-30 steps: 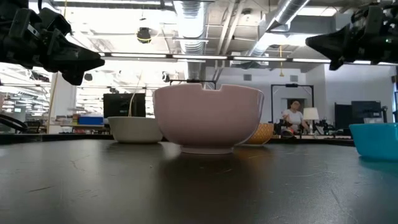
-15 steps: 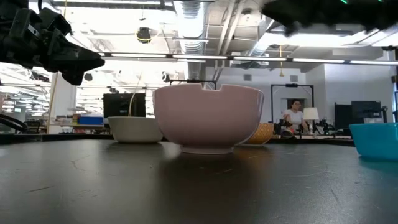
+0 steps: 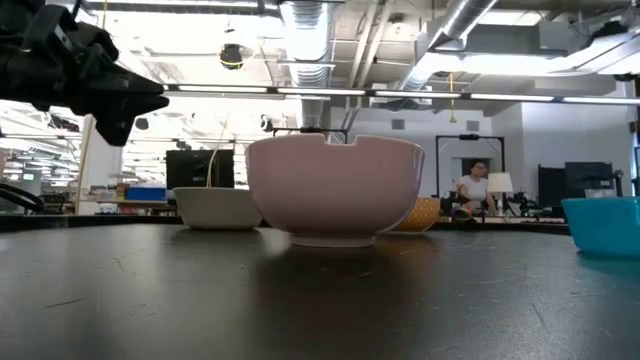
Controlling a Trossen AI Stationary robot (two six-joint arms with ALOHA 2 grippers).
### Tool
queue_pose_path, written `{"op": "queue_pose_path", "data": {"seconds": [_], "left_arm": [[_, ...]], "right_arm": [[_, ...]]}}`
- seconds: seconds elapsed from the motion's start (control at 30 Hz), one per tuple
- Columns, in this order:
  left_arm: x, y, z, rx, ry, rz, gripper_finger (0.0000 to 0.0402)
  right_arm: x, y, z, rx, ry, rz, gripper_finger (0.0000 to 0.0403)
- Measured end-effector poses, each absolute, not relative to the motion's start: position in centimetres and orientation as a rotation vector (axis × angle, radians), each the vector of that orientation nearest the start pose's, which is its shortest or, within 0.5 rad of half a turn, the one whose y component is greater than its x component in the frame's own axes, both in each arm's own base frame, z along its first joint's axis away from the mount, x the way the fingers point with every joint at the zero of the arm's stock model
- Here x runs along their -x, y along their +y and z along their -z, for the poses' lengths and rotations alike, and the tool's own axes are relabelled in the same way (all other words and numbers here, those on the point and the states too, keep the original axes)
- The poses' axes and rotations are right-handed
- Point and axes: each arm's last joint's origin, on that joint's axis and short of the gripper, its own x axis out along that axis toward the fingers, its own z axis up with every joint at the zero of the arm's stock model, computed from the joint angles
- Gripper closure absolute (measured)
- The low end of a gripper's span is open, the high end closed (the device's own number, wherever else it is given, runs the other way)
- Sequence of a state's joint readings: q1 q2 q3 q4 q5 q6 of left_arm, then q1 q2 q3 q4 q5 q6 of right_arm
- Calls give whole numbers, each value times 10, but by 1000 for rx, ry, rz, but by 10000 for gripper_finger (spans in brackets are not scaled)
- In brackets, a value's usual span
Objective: Nest bowls inside each other
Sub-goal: Stack the light orange bowl on top of the white bowl
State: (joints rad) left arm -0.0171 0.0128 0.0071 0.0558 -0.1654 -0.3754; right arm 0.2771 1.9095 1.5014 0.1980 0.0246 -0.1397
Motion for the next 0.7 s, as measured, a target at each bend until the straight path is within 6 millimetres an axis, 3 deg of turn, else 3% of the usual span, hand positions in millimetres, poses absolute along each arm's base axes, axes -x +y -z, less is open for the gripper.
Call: {"op": "queue_pose_path", "data": {"seconds": [0.13,0.37,0.53,0.7], "left_arm": [[-98,3,-170,444,-76,-135,313],[-99,3,-169,434,-62,-138,313],[-99,3,-169,426,-59,-144,313],[-99,3,-169,406,-60,-154,313]], "right_arm": [[-485,133,-280,108,301,-252,222],[-543,127,-257,-60,433,-177,162],[-564,112,-217,-187,488,-110,154],[-570,99,-209,-283,477,-67,154]]}}
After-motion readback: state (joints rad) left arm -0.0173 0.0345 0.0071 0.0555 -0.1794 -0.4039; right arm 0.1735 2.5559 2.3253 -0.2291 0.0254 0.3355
